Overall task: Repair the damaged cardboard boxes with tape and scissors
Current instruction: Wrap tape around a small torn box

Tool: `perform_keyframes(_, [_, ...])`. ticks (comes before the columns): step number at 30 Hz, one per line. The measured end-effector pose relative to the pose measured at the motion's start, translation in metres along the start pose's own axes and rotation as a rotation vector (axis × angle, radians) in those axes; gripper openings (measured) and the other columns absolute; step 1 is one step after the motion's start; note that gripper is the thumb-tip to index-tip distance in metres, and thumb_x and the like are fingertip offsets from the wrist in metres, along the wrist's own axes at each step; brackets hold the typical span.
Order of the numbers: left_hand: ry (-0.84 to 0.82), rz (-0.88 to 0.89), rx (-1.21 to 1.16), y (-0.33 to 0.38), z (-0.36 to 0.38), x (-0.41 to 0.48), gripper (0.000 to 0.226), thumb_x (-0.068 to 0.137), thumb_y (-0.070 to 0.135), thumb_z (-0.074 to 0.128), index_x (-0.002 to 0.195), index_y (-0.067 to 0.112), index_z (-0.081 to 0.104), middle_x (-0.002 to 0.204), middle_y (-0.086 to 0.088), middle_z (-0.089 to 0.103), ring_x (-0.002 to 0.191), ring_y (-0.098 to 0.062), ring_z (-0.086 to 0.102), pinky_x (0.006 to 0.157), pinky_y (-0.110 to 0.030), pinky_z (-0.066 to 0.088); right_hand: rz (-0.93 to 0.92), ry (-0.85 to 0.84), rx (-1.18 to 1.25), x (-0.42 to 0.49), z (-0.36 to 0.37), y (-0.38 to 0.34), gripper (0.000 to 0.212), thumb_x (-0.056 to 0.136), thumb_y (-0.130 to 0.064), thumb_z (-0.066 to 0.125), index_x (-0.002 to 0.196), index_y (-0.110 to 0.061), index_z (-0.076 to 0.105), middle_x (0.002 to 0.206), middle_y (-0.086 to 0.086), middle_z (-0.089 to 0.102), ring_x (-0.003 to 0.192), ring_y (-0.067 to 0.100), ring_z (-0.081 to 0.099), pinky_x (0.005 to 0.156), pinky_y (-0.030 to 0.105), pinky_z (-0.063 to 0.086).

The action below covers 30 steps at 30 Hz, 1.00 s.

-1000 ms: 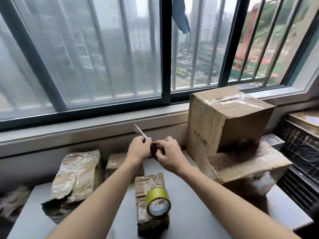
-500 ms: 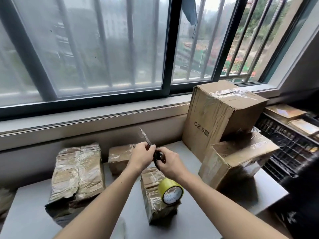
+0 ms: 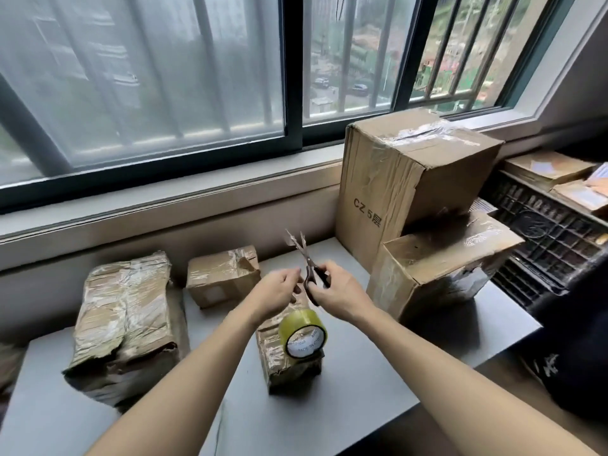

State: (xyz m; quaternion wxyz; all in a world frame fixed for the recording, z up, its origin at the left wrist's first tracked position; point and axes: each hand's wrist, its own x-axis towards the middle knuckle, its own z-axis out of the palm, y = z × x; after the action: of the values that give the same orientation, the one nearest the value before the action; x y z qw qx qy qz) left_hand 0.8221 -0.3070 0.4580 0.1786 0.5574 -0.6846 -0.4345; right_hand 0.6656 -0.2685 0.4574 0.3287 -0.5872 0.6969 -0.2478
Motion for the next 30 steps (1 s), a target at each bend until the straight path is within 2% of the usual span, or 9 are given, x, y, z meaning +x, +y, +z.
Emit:
perform_keyframes(4, [-0.266,-0.046,0.522,-0.015,0.024,-0.009,0.062,0.076,0.072,0.054,0.115,0.024,0.062,0.112,0.002,0.066,0.106,-0.018,0.058,0.095,-0.036,0.047,0.062,-0.024,0.058,-0.008,0.000,0.030,0.025,0.088,-0.037,0.063,0.109,-0.025,0.057,0.089,-0.006,0.063,0.087,0.018,0.060,0.071,0.028,0.044])
perform_keyframes(8, [-0.266,-0.094,0.681,-0.017,0.032,-0.011,0.066,0.080,0.048,0.071,0.136,0.019,0.051,0.140,-0.006,0.053,0.131,-0.025,0.046,0.108,-0.033,0.038,0.107,-0.065,0.097,-0.019,0.004,0.052,0.028,0.091,-0.040,0.062,0.112,-0.022,0.056,0.096,0.000,0.067,0.089,0.019,0.060,0.069,0.027,0.040])
perform_keyframes(10, [-0.213,-0.092,0.649,-0.013,0.029,-0.011,0.060,0.082,0.037,0.073,0.134,0.018,0.053,0.136,-0.006,0.057,0.124,-0.024,0.052,0.101,-0.029,0.042,0.131,-0.081,0.133,-0.023,0.008,0.062,0.029,0.092,-0.041,0.062,0.112,-0.022,0.054,0.096,0.001,0.069,0.092,0.020,0.062,0.072,0.027,0.041])
perform_keyframes(13, [-0.133,-0.061,0.524,-0.002,0.020,-0.018,0.045,0.082,0.027,0.075,0.124,0.017,0.061,0.111,-0.001,0.062,0.103,-0.020,0.058,0.079,-0.024,0.041,0.113,-0.099,0.119,-0.028,0.016,0.072,0.031,0.092,-0.043,0.060,0.115,-0.022,0.053,0.094,-0.002,0.071,0.092,0.019,0.063,0.072,0.028,0.041])
perform_keyframes(18, [0.069,-0.085,0.293,0.000,0.004,-0.020,0.040,0.075,0.042,0.077,0.110,0.026,0.069,0.098,0.002,0.071,0.091,-0.017,0.065,0.082,-0.030,0.050,0.092,-0.100,0.297,-0.032,0.021,0.068,0.042,0.088,-0.051,0.069,0.116,-0.025,0.053,0.102,-0.004,0.069,0.097,0.016,0.063,0.079,0.028,0.046])
perform_keyframes(21, [0.158,-0.109,0.143,0.005,-0.005,-0.021,0.030,0.078,0.042,0.077,0.091,0.016,0.072,0.082,-0.007,0.073,0.069,-0.016,0.062,0.072,-0.037,0.054,0.058,-0.069,0.389,-0.027,0.020,0.066,0.044,0.083,-0.049,0.075,0.112,-0.027,0.051,0.103,-0.004,0.070,0.094,0.015,0.064,0.085,0.031,0.049])
perform_keyframes(24, [0.238,-0.175,0.004,0.010,-0.013,-0.023,0.041,0.081,0.042,0.074,0.081,0.000,0.071,0.070,-0.009,0.066,0.060,-0.018,0.055,0.061,-0.032,0.050,-0.019,-0.053,0.414,-0.025,0.013,0.057,0.049,0.080,-0.042,0.081,0.117,-0.026,0.052,0.111,-0.009,0.066,0.104,0.007,0.062,0.093,0.025,0.048])
perform_keyframes(27, [0.287,-0.290,-0.173,0.015,-0.018,-0.027,0.040,0.084,0.034,0.072,0.079,-0.005,0.066,0.072,-0.011,0.058,0.063,-0.022,0.058,0.050,-0.028,0.053,-0.104,-0.095,0.434,-0.027,0.006,0.047,0.058,0.078,-0.037,0.085,0.122,-0.025,0.050,0.115,-0.012,0.062,0.110,0.003,0.059,0.095,0.016,0.043])
perform_keyframes(30, [0.285,-0.396,-0.301,0.016,-0.020,-0.034,0.037,0.082,0.035,0.073,0.097,0.002,0.066,0.085,-0.011,0.068,0.061,-0.019,0.065,0.043,-0.019,0.047,-0.114,-0.182,0.456,-0.030,0.008,0.044,0.066,0.074,-0.034,0.088,0.123,-0.022,0.045,0.116,-0.005,0.060,0.106,0.005,0.058,0.084,0.010,0.043])
